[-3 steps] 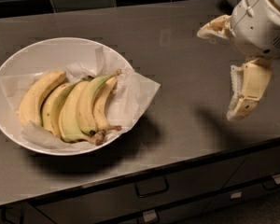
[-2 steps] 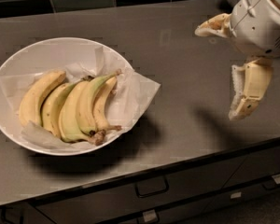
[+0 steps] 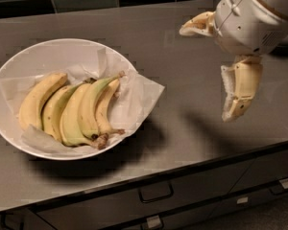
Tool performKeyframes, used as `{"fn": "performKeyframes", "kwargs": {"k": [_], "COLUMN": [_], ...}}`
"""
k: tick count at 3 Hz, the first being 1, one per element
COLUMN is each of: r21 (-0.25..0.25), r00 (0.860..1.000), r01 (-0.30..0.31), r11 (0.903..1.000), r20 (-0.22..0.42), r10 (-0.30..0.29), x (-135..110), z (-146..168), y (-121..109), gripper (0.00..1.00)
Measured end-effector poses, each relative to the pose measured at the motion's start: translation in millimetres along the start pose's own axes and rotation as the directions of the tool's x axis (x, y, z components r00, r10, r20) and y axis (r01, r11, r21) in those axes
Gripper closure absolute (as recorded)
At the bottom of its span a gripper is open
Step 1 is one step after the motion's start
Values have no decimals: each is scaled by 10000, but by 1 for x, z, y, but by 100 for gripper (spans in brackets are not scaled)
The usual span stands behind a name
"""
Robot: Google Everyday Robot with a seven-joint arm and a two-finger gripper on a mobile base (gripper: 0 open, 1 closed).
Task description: Pick banana from white bowl
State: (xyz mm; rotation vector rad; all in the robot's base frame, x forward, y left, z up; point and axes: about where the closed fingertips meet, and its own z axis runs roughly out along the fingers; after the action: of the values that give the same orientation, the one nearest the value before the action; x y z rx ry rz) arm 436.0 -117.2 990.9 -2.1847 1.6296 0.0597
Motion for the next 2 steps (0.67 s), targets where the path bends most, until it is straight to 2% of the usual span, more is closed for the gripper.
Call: {"fn": "performKeyframes", "kwargs": {"k": [1, 2], "r21": [-791, -1532], "r00": [9734, 8888], "r01": [2290, 4583], "r11": [9702, 8755], "r20": [69, 868], "r10": [-2292, -4501], "x": [-57, -118], "z": [21, 54], "y": [-4, -9], "gripper": [0, 0]}}
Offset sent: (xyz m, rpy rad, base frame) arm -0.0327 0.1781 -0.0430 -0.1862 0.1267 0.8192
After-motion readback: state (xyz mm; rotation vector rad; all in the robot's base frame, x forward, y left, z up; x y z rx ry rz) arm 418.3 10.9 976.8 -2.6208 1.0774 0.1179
